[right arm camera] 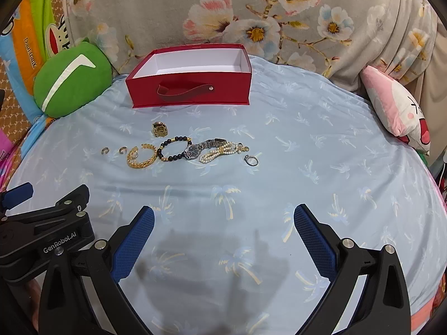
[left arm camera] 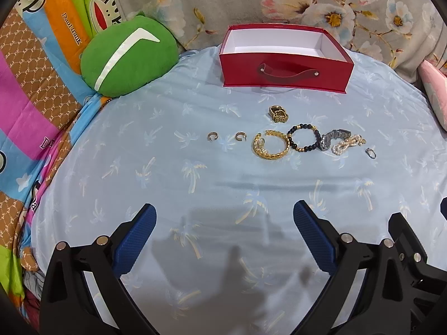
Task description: Organize jewelry
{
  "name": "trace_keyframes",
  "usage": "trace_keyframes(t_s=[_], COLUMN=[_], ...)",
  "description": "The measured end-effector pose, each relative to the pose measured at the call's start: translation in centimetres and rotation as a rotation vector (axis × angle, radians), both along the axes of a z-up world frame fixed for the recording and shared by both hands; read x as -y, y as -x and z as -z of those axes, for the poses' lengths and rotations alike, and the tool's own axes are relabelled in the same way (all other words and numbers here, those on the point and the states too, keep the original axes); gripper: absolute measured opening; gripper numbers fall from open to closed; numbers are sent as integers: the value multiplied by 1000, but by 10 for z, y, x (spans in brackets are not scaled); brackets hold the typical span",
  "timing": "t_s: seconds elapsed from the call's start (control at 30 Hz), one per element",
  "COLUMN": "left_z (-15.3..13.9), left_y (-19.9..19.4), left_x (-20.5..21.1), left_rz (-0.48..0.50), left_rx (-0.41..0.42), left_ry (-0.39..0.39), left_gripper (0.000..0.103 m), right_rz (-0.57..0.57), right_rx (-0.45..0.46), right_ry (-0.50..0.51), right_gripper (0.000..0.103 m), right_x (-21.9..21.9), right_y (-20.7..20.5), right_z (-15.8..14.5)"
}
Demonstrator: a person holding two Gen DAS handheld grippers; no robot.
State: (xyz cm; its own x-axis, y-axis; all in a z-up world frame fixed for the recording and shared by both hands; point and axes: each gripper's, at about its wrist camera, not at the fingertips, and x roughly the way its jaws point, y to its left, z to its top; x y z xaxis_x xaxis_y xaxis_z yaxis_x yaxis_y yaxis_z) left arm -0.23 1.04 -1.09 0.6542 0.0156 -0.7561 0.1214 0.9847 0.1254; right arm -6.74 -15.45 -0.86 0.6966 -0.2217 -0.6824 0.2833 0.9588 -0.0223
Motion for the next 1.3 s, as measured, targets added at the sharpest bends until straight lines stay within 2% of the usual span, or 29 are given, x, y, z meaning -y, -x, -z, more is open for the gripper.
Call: trace_keyframes(t_s=[0.03, 1.3], left_z=[-7, -1], left_y=[2, 2], left_x=[3, 4], left_rz=[2, 0], left_rx=[1, -6], left_ry=[0, 2], left_gripper=[96, 96], right_rz=[0, 2], right_rx=[0, -3], right_ry=[-1, -2], right_gripper=[98, 98], right_x=[0, -1], right_y=[0, -5], right_z=[1, 3])
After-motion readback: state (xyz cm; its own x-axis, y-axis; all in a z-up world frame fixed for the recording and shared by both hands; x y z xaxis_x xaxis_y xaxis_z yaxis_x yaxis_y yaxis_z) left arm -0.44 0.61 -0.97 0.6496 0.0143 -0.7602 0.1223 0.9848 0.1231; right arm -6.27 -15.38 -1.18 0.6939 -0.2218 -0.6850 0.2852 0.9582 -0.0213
